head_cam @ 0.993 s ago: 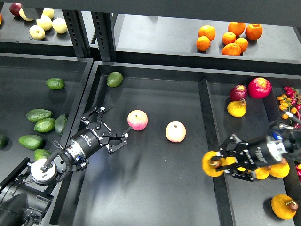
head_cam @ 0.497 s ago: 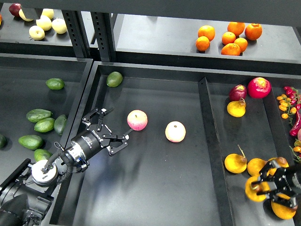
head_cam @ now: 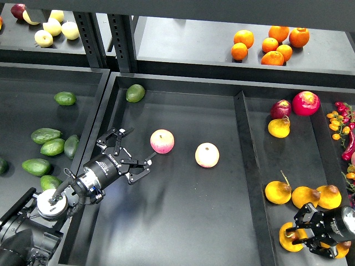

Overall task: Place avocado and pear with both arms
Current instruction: 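Lower the pear beside the other yellow pears and open the right gripper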

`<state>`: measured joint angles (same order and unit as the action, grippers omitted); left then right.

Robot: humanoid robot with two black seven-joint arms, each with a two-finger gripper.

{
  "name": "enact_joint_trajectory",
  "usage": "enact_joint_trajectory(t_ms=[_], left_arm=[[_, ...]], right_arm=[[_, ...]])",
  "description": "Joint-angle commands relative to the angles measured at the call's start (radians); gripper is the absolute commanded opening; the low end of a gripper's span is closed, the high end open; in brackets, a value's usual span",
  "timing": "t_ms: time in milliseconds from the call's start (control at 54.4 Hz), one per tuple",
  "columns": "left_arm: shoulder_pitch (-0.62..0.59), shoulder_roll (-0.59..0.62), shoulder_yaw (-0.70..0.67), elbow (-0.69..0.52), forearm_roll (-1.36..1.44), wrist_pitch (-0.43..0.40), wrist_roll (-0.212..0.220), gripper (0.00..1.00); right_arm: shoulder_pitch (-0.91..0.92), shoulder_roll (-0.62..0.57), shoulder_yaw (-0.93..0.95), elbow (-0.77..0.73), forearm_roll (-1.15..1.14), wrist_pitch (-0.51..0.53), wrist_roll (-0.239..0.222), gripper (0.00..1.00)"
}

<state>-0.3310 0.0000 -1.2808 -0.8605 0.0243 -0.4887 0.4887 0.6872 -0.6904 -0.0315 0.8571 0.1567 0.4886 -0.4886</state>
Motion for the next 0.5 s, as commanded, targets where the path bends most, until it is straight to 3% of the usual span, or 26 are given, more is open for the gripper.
enact_joint_trajectory(t_ms=[0,184,478], left_arm=[[0.001,0.000,0.000,0.000,0.000,0.000,0.000,0.99],[0.006,0.000,0.005,0.000,0.000,0.000,0.000,0.99],[0.007,0.000,0.008,0.001,0.000,0.000,0.000,0.99]], right_arm=[[-0.006,0.003,0.002,-0.001,0.001,0.000,0.000,0.18],[-0.008,0.002,0.015,0.002,0.000,0.000,0.000,0.41],[-0.003,-0.015,0.013,0.003,-0.026,0.000,0.000,0.71]])
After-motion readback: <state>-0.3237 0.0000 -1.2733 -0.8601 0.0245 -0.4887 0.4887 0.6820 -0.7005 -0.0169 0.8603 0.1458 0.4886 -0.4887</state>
